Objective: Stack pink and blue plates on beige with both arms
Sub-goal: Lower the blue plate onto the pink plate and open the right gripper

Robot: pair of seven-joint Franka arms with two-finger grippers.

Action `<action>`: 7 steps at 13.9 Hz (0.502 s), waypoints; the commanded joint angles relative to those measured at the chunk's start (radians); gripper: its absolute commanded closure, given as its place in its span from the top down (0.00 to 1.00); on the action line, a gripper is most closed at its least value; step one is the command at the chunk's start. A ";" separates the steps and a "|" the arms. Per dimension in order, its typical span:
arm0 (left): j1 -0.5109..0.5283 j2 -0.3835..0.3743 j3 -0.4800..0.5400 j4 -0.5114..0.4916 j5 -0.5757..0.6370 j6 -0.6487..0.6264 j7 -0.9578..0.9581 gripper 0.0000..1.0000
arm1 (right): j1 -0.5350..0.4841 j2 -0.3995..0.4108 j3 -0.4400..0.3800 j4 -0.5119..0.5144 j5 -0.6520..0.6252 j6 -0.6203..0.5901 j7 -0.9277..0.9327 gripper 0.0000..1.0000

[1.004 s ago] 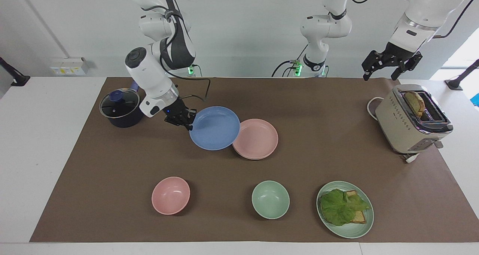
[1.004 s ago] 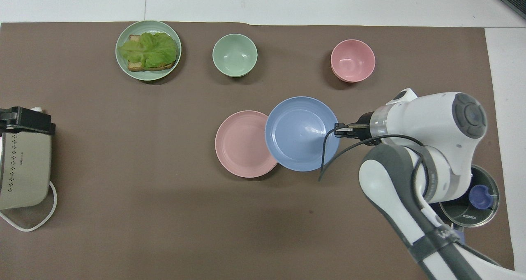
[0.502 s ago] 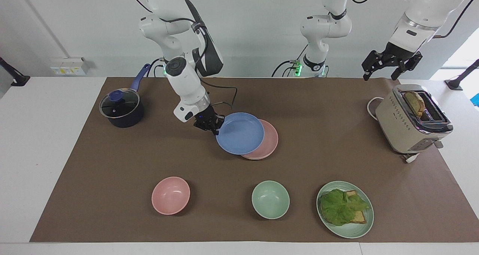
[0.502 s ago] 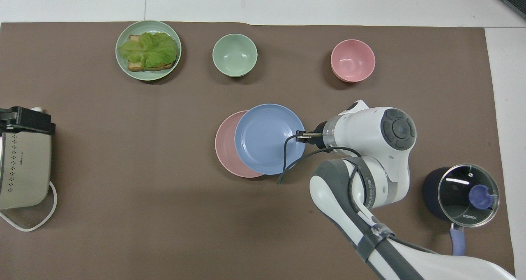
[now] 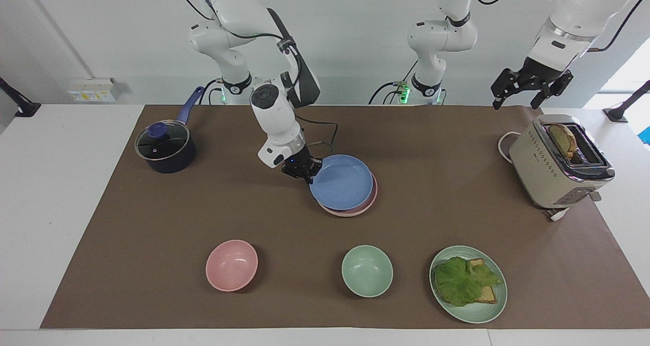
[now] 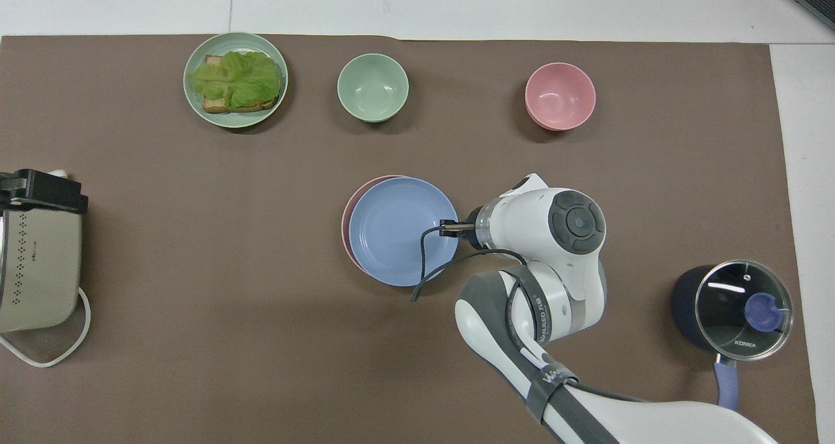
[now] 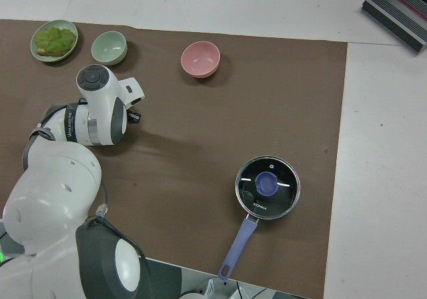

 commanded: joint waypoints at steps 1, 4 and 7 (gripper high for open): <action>0.012 -0.018 -0.007 -0.011 0.004 -0.010 -0.004 1.00 | 0.014 0.018 -0.005 0.000 -0.040 0.045 0.037 0.00; 0.012 -0.018 -0.007 -0.011 0.004 -0.010 -0.004 1.00 | 0.015 0.018 -0.003 0.001 -0.040 0.045 0.037 0.00; 0.012 -0.018 -0.007 -0.011 0.004 -0.010 -0.004 1.00 | 0.031 0.018 -0.003 0.004 -0.040 0.044 0.037 0.00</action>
